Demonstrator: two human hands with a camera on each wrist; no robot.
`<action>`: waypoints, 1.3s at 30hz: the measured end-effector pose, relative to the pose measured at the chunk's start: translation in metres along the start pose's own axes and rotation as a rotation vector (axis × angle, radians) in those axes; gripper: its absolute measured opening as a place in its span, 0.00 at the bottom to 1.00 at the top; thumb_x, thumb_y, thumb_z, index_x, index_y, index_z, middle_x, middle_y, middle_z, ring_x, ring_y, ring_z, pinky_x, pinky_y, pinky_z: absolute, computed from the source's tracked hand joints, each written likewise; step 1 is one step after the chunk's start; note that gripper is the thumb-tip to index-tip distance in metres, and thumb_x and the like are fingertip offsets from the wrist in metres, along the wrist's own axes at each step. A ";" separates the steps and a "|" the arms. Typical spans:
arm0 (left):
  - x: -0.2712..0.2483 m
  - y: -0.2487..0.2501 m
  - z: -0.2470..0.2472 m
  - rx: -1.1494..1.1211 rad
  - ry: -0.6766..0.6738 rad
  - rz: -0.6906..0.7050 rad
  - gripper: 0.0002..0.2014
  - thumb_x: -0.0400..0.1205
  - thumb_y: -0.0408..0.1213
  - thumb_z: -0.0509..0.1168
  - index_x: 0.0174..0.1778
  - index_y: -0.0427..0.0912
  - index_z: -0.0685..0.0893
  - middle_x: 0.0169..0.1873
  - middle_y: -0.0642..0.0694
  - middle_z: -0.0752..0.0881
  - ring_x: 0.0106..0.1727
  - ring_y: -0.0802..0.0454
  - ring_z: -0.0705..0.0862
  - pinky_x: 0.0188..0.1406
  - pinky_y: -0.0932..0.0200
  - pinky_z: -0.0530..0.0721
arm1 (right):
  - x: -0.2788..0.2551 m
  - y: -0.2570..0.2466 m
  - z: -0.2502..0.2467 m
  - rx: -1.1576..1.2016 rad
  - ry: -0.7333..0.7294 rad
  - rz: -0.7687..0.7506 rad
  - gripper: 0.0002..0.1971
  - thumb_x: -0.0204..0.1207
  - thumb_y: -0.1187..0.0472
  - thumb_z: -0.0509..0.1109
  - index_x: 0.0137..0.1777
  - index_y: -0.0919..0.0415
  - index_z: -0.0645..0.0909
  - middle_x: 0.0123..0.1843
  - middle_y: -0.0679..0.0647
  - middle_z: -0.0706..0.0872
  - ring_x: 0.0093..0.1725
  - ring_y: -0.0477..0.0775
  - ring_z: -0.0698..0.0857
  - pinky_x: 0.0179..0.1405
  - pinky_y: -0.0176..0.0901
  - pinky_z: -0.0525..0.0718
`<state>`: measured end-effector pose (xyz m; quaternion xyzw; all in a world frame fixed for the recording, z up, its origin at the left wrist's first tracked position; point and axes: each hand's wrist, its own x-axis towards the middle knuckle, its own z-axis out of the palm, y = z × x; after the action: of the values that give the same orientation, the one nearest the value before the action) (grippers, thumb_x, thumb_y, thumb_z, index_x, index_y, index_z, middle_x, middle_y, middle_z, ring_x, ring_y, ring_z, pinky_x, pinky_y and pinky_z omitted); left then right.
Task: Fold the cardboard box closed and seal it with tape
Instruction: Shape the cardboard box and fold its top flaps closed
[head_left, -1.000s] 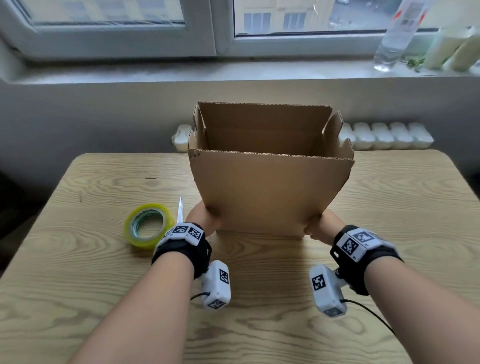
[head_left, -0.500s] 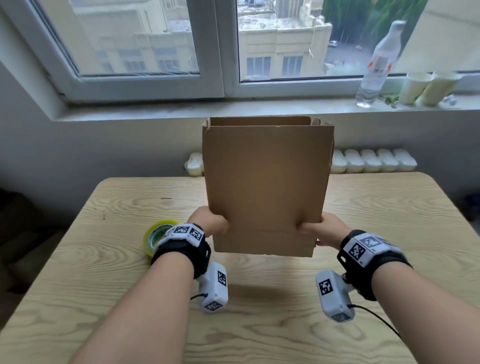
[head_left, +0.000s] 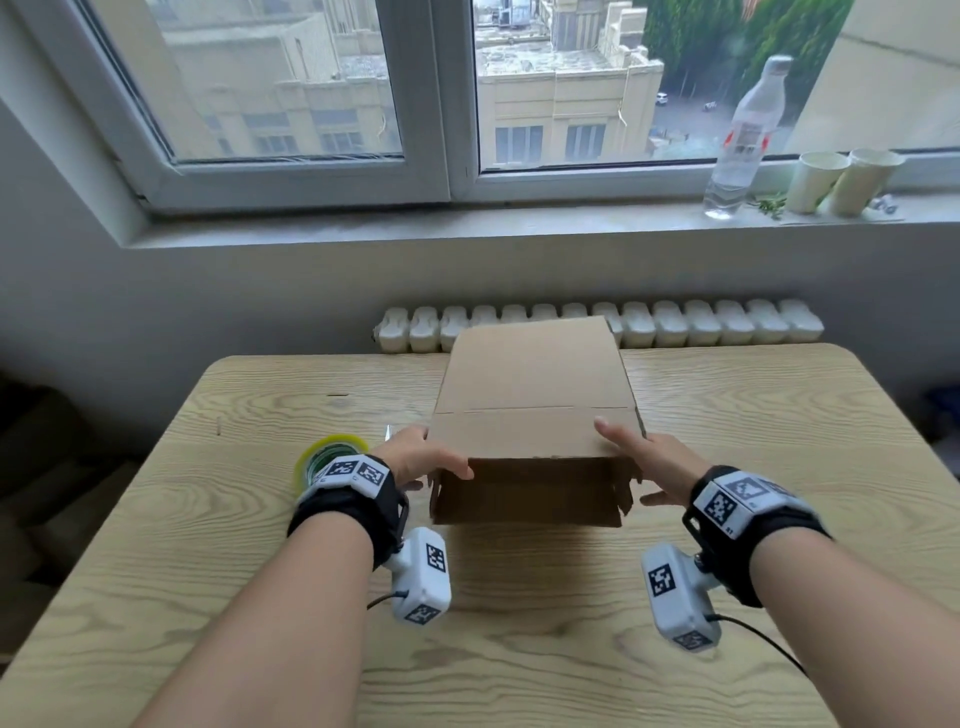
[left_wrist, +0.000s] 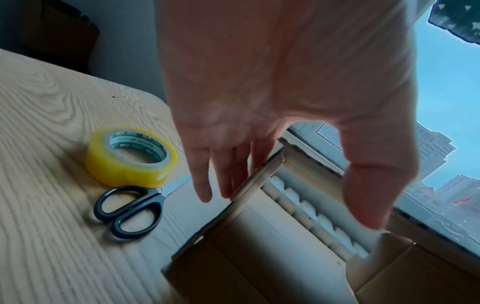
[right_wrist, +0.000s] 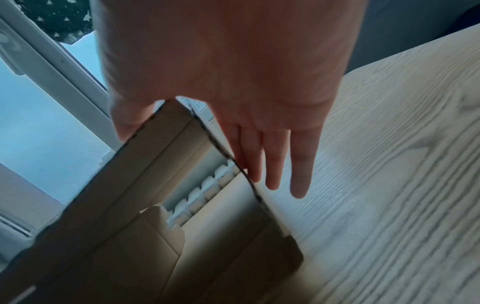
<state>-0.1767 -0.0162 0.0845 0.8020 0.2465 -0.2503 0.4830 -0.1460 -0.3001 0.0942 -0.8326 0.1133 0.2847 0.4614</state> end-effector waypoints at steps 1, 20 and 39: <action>-0.005 0.002 -0.001 -0.003 0.016 0.023 0.33 0.52 0.42 0.80 0.55 0.47 0.80 0.47 0.47 0.85 0.50 0.48 0.81 0.46 0.55 0.79 | 0.000 0.001 -0.001 0.025 -0.012 0.004 0.36 0.68 0.27 0.64 0.61 0.59 0.78 0.56 0.54 0.82 0.56 0.52 0.79 0.55 0.51 0.82; -0.045 0.088 -0.048 0.148 0.494 0.156 0.07 0.71 0.32 0.59 0.37 0.39 0.83 0.44 0.38 0.87 0.46 0.38 0.85 0.49 0.55 0.83 | -0.034 -0.093 -0.051 -0.282 0.354 -0.217 0.16 0.62 0.62 0.59 0.44 0.60 0.85 0.41 0.62 0.88 0.42 0.64 0.89 0.49 0.57 0.90; -0.051 0.071 -0.044 -0.055 0.664 0.186 0.02 0.74 0.36 0.67 0.41 0.48 0.83 0.44 0.45 0.86 0.53 0.42 0.84 0.55 0.56 0.82 | -0.039 -0.089 -0.033 -0.559 0.299 -0.188 0.10 0.67 0.62 0.63 0.44 0.61 0.83 0.42 0.59 0.86 0.41 0.60 0.87 0.44 0.50 0.90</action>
<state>-0.1627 -0.0135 0.1812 0.8455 0.3226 0.0762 0.4187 -0.1253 -0.2819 0.1929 -0.9664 0.0197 0.1358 0.2174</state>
